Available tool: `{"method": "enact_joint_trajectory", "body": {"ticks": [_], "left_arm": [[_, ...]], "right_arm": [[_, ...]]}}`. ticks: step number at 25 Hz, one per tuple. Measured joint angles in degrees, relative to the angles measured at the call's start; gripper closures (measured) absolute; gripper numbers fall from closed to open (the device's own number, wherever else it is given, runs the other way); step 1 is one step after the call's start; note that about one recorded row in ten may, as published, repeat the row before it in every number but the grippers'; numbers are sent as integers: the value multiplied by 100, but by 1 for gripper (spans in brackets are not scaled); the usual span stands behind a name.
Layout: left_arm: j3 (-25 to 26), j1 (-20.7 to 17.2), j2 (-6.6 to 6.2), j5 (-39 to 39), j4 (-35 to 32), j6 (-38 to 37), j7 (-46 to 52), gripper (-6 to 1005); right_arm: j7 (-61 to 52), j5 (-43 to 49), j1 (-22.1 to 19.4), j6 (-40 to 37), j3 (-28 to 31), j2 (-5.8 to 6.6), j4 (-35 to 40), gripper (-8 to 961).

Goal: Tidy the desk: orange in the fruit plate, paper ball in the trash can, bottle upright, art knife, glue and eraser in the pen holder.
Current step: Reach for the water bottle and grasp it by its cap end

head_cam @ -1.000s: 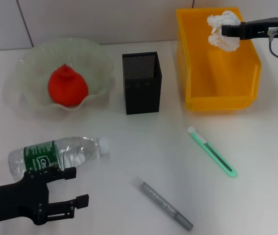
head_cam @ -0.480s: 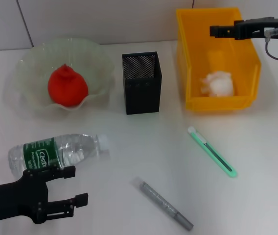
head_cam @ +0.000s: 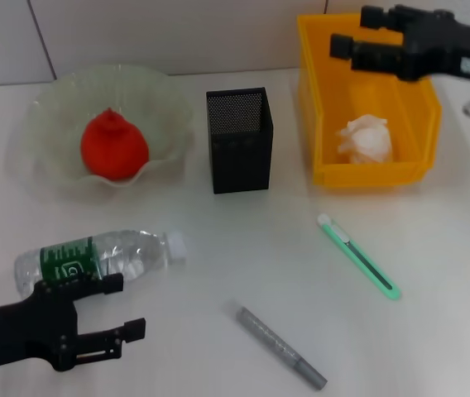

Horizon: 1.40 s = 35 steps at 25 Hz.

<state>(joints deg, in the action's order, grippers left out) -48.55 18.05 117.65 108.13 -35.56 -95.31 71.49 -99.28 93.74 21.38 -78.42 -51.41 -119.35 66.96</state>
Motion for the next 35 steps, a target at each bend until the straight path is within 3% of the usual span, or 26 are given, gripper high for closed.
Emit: {"method": "enact_joint_trajectory", "body": {"ticks": [6, 12, 19, 21, 26, 27, 29, 31, 34, 35], "left_arm": [[321, 33, 40, -6, -3, -45, -263, 189], [513, 69, 72, -143, -4, -67, -381, 189], [518, 53, 73, -647, -43, -197, -383, 189], [434, 15, 117, -821, -597, -389, -365, 189], [58, 2, 148, -871, -1150, -292, -218, 189], [-581, -4, 148, -889, -1727, 72, 92, 189], [-783, -22, 146, -890, -1913, 220, 213, 189], [-1587, -139, 131, -862, -2646, 842, 721, 189], [-2317, -297, 103, -517, -3573, 1396, 1341, 190], [-2317, -297, 103, -517, -3573, 1396, 1341, 190]], "right_arm": [[1532, -1487, -528, -1222, 309, 34, -1161, 134], [2800, -948, -820, -1990, 547, 30, -2083, 135], [3747, -510, -930, -2106, 600, 37, -2823, 135], [3977, -417, -999, -2072, 679, 38, -2950, 135], [4144, -373, -1115, -2104, 1025, 46, -3098, 134], [4132, -349, -1138, -2108, 1030, 69, -3114, 134], [4124, -323, -1144, -2110, 1031, 80, -3115, 134], [4110, -263, -1145, -2113, 1032, 92, -3117, 134], [4093, -216, -1145, -2124, 1038, 96, -3097, 134], [4084, -201, -1146, -2134, 1039, 100, -3084, 134]]}}
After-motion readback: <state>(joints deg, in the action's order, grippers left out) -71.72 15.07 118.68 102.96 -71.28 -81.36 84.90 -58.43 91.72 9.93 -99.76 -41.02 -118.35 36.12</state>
